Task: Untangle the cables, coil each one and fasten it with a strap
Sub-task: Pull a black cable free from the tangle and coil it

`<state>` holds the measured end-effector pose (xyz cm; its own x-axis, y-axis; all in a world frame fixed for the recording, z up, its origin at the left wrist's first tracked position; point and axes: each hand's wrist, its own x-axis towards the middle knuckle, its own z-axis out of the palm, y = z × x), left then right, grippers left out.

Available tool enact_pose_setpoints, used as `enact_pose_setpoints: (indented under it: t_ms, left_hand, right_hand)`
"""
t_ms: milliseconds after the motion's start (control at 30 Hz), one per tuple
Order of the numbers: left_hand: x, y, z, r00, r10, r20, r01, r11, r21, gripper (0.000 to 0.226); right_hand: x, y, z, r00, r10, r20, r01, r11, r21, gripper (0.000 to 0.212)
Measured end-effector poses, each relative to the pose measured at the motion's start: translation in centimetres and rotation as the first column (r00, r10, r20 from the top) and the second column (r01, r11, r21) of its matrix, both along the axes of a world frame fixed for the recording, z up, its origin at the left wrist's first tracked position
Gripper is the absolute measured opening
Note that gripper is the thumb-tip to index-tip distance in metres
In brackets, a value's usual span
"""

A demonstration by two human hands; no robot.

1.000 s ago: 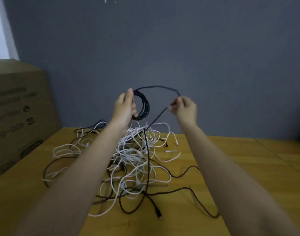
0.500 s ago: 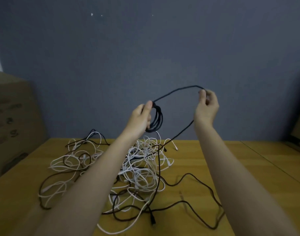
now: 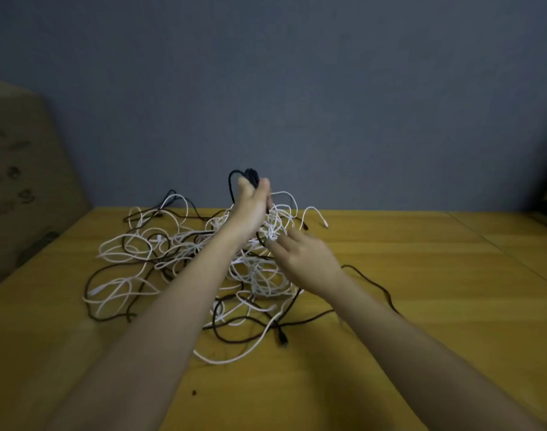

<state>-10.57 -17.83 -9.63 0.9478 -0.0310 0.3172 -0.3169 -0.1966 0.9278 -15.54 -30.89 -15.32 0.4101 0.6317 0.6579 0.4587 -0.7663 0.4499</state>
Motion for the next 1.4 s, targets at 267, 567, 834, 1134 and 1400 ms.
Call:
enact_pose_setpoints:
  t_ms: [267,567,834,1134,1400]
  left_hand:
    - [-1.3,2.4,-1.5,0.982,-0.185,-0.042,0.179,0.827,0.532,0.026]
    - [-1.7,6.1,0.6,0.924,-0.380,-0.035,0.373,0.919,-0.129,0.023]
    - [-0.1,4.7,2.5,0.955,-0.297,-0.014,0.297,0.955,0.008,0.044]
    - [-0.3,2.2,3.4,0.947,-0.321,-0.013,0.321,0.947,0.028,0.035]
    - [-4.0,3.9,1.5,0.865,-0.494,-0.084,0.477,0.864,-0.165,0.046]
  right_hand:
    - [0.4,-2.6,4.9,0.937,0.156,-0.312,0.044,0.835,0.548,0.022]
    - [2.6,-4.3,-1.1,0.663,0.355,-0.659,0.407,0.568,0.715,0.028]
    - [6.4,-5.1,8.1,0.837,0.243,-0.490,0.415,0.302,0.858,0.026]
    - [6.8,-4.5,15.1,0.969,0.223,-0.106,0.059,0.208,0.976,0.018]
    - [5.8,-5.2,5.5,0.881,0.280,-0.382,0.321,0.239,0.916,0.022]
